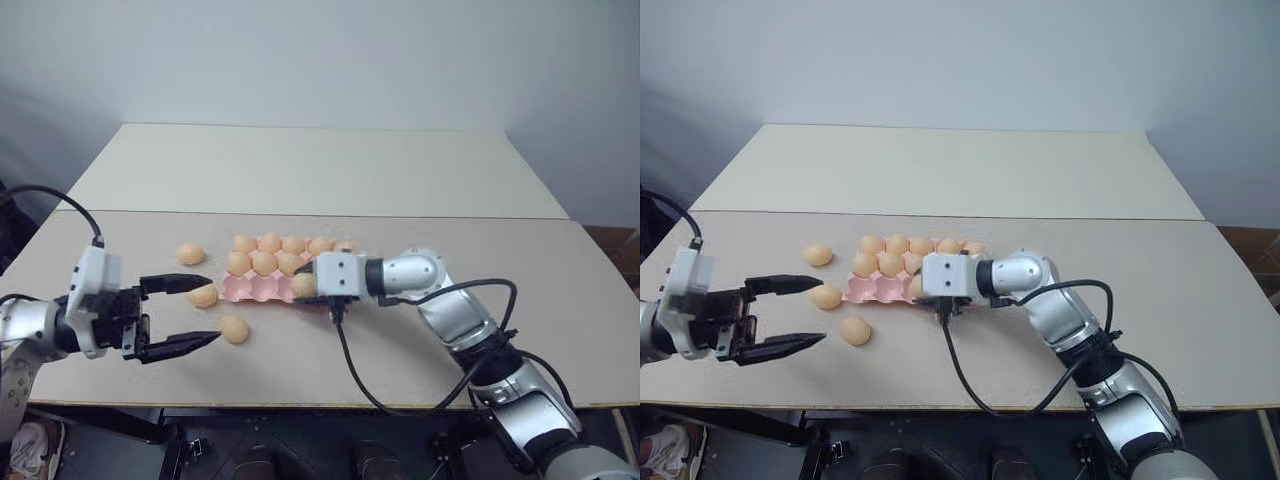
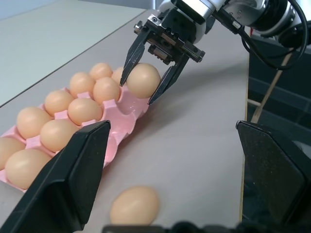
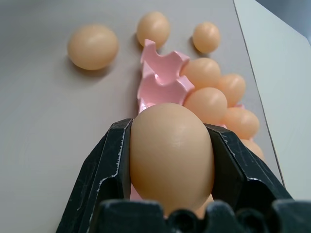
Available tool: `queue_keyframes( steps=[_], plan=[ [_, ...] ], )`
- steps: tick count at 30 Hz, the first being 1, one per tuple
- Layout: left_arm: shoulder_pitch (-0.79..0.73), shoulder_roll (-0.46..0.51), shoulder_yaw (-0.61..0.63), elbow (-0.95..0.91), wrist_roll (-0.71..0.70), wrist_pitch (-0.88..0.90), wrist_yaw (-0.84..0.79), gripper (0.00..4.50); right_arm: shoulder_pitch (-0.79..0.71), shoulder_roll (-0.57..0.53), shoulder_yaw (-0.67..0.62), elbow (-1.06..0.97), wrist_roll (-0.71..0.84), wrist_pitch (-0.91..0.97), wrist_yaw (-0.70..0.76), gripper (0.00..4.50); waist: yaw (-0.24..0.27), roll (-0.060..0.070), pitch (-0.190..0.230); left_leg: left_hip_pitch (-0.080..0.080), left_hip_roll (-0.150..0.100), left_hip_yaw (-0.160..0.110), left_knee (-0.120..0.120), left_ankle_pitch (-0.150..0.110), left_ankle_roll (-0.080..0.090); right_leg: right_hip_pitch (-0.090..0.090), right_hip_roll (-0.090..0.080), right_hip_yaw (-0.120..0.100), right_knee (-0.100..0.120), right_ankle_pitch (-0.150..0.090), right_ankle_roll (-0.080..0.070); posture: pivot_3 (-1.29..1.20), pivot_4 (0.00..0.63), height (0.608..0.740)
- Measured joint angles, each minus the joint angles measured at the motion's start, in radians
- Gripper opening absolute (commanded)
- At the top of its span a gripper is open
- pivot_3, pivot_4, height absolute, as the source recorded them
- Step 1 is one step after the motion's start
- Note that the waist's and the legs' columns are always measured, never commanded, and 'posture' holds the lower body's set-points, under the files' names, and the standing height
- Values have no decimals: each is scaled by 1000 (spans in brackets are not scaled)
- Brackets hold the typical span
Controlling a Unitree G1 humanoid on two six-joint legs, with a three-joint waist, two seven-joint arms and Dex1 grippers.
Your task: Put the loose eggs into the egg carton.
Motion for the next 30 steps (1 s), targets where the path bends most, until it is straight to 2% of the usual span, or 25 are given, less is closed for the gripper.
queue_keyframes(
  steps=[5, 12, 13, 20, 30],
  plan=[
    [-13, -1, 0, 0, -11, 8, 7, 4500, 0, 26, 0, 78, -42, 7, -76, 1942, -3, 0, 0, 0, 0, 0, 0, 0, 0, 0, 0, 0, 0, 0, 0, 0, 150, 740],
    [-16, -1, 0, 0, -13, 8, 6, 4500, 0, 34, 1, 82, -49, 44, -91, 4334, -4, 0, 0, -1, 0, 0, 0, 0, 0, -1, 0, 0, 0, 0, 0, 0, 150, 740],
    [-16, -1, 0, 0, -13, 8, 5, 4500, 0, 32, 1, 78, -47, 46, -89, 4460, -4, 0, 0, -1, 0, 0, 0, 0, 0, -1, 0, 0, 0, 0, 0, 0, 150, 740],
    [-19, -1, -1, 3, -12, 8, 2, 4500, 22, -9, -58, -10, 19, 90, -68, 4460, -3, 0, 0, -2, 0, 0, 0, 0, 0, -1, 0, 0, 0, 0, 0, 0, 150, 740],
    [-12, 12, 15, 79, 29, -15, -11, 4500, 237, -258, -379, -175, 367, 141, 118, 4460, 4, 0, 0, -1, 0, 0, 0, 0, 0, 0, 0, 0, -1, 0, 0, 0, 150, 740]
  ],
)
